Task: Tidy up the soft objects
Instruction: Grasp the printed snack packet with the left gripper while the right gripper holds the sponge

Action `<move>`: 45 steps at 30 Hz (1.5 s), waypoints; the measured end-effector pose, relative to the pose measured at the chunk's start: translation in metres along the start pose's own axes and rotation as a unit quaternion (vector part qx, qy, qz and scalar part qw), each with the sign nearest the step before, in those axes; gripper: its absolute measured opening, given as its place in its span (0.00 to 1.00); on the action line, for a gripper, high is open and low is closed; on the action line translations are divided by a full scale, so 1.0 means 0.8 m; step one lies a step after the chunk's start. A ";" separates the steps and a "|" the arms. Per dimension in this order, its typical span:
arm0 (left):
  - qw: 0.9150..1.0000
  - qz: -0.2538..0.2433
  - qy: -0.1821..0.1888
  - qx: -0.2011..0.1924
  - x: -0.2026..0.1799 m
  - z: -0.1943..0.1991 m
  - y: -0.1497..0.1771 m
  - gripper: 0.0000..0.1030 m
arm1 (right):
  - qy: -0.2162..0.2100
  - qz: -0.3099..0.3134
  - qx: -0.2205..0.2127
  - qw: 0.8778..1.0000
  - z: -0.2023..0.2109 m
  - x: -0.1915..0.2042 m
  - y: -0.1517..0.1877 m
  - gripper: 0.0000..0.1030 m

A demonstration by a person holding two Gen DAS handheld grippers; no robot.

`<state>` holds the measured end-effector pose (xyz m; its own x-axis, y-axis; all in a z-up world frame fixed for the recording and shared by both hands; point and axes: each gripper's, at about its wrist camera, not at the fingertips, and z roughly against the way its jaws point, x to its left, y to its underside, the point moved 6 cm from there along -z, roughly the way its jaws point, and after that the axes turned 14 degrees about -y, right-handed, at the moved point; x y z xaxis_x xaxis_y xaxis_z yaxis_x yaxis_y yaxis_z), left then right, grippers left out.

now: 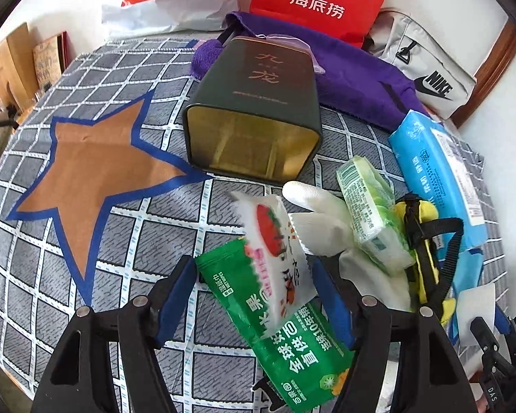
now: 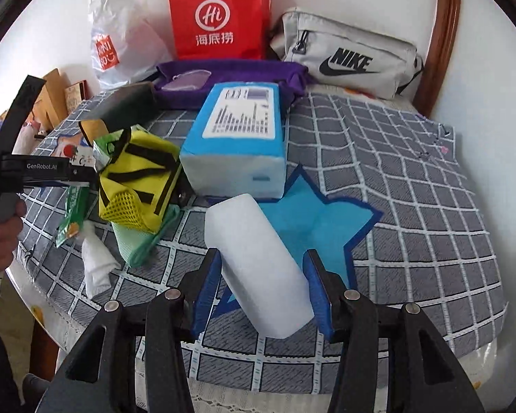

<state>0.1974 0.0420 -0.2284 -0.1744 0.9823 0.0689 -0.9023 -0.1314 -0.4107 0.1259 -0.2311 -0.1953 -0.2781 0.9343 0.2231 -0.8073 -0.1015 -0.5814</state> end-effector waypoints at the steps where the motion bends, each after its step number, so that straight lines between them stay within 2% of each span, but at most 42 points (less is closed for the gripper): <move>1: 1.000 -0.002 -0.003 -0.001 -0.001 0.000 0.000 0.66 | 0.002 0.000 0.002 1.000 -0.004 -0.001 0.002 0.50; 6: 1.000 0.003 -0.008 -0.007 0.006 0.005 0.000 0.57 | -0.002 -0.003 -0.004 1.000 -0.008 -0.006 0.006 0.51; 10: 1.000 0.011 0.002 -0.014 0.018 0.010 -0.001 0.40 | -0.013 -0.014 -0.012 1.000 -0.007 -0.010 0.005 0.50; 16: 0.999 0.020 0.012 -0.036 0.027 0.020 -0.010 0.40 | -0.009 0.001 -0.007 1.000 -0.005 -0.004 0.006 0.49; 17: 0.999 0.021 0.014 -0.039 0.027 0.021 -0.013 0.37 | -0.008 0.003 -0.006 1.000 -0.005 -0.003 0.006 0.49; 19: 0.999 0.022 0.022 -0.041 0.027 0.021 -0.018 0.24 | -0.010 -0.001 -0.004 1.000 -0.006 -0.003 0.007 0.49; 24: 0.999 0.012 0.025 -0.043 0.024 0.017 -0.025 0.15 | -0.012 -0.006 -0.001 1.000 -0.006 -0.006 0.005 0.47; 31: 0.998 0.021 0.046 -0.039 0.022 0.011 -0.028 0.09 | -0.004 0.000 0.008 1.000 -0.009 -0.004 0.003 0.46; 37: 0.997 0.021 0.068 -0.044 0.027 0.031 -0.022 0.06 | -0.008 -0.007 0.008 1.000 -0.002 -0.005 -0.002 0.44; 45: 0.995 0.039 0.075 -0.052 0.045 0.050 -0.009 0.05 | -0.025 -0.021 -0.005 0.999 0.010 0.000 -0.016 0.43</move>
<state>0.1813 0.0730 -0.1865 -0.1743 0.9797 -0.0993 -0.8410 -0.2005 -0.5026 0.1320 -0.2328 -0.1817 -0.2694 0.9194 0.2865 -0.8141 -0.0584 -0.5778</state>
